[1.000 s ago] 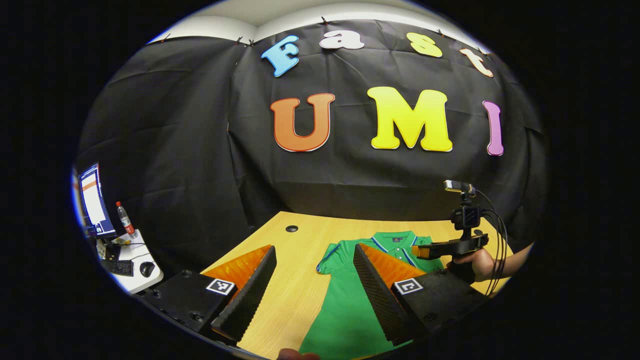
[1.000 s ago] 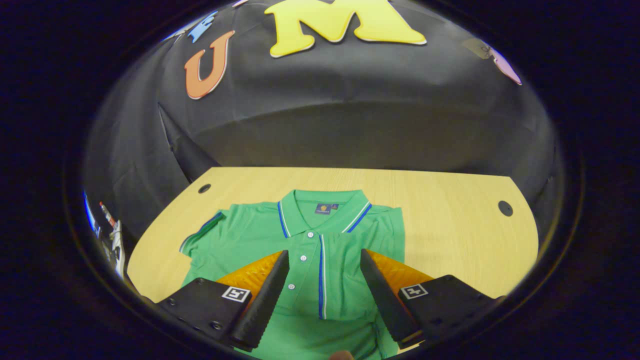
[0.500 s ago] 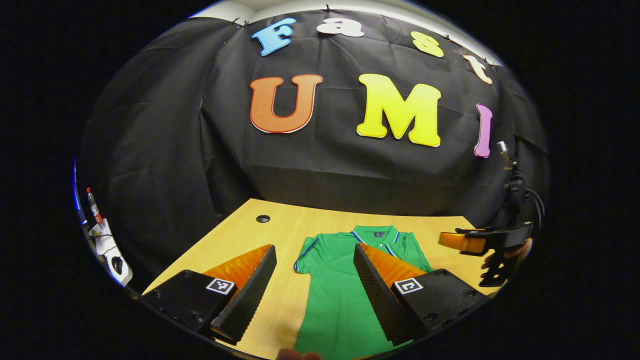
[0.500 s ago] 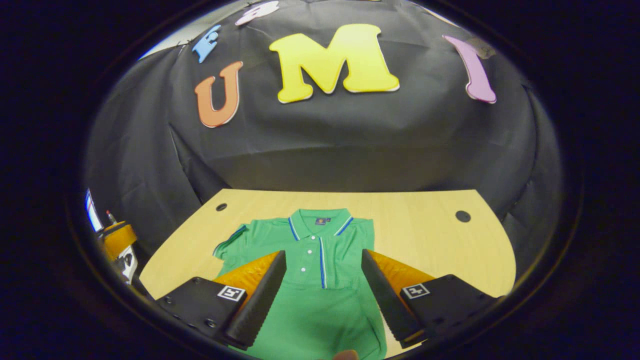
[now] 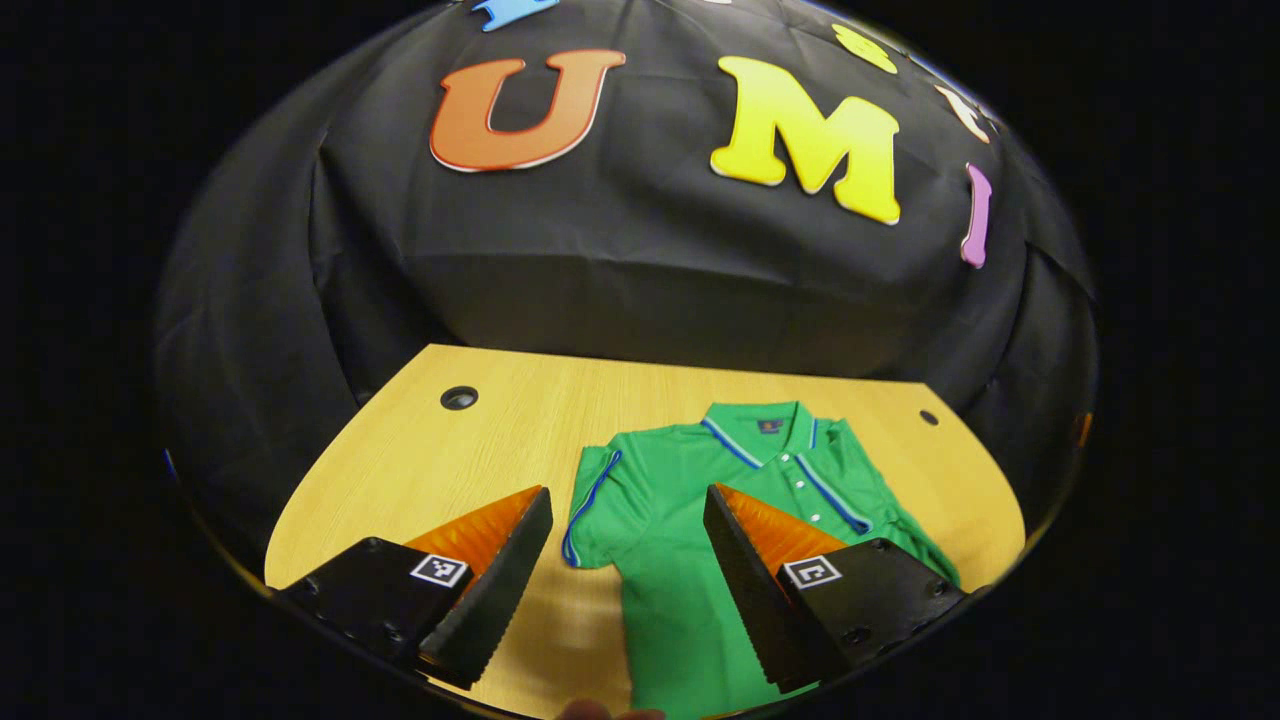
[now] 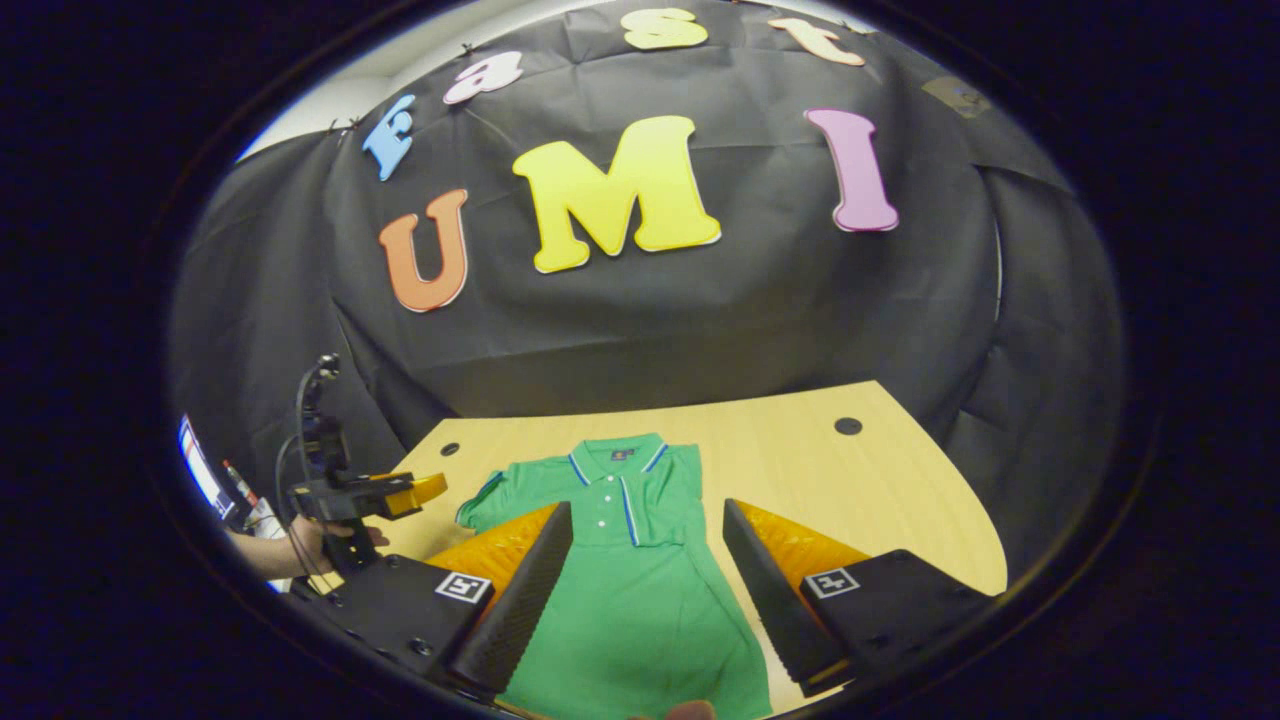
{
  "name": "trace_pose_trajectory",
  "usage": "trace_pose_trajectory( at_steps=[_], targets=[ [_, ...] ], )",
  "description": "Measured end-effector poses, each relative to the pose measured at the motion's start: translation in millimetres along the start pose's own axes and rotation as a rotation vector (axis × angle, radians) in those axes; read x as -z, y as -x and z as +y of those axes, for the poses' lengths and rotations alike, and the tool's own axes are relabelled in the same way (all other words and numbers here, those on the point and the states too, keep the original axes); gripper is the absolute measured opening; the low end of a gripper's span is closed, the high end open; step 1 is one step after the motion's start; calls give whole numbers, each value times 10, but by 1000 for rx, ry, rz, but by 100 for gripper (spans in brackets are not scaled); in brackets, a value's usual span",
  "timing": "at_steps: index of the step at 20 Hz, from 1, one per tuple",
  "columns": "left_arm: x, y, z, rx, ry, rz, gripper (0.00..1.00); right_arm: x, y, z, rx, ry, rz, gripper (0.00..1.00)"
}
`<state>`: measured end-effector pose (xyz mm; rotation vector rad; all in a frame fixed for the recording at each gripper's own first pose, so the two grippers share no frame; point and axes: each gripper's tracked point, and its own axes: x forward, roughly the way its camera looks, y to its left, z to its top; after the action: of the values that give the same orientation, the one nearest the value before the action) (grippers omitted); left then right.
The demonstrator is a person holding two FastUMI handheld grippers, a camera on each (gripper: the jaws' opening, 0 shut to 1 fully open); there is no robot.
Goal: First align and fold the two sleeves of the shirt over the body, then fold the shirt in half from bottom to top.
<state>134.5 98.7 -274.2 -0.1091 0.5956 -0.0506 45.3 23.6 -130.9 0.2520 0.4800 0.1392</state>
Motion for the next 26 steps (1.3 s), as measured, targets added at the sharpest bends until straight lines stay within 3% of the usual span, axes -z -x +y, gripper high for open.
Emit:
trace_pose_trajectory(
  at_steps=[3,5,11,14,15,16,19,21,25,26],
  targets=[
    [229,-400,182,-9,-44,67,98,153,116,-77,40,-5,16,97],
    [386,-620,213,24,-82,116,98,197,136,-101,58,-19,25,97],
    [559,-965,181,122,-88,158,84,309,132,-75,80,5,50,98],
    [571,-1076,212,132,-88,168,70,387,124,-20,65,16,68,98],
    [572,-1107,253,120,-97,170,60,396,110,-18,62,15,71,98],
    [557,-1132,258,120,-111,169,58,408,105,-16,62,9,75,93],
    [514,-1202,364,69,-160,168,34,427,88,-62,66,-4,83,98],
    [518,-1209,362,54,-171,175,18,413,79,-89,66,-4,78,93],
    [464,-1150,272,97,-151,182,7,393,61,-113,70,13,69,98],
    [412,-1111,247,102,-137,174,5,362,59,-131,77,23,57,92]
  ],
)
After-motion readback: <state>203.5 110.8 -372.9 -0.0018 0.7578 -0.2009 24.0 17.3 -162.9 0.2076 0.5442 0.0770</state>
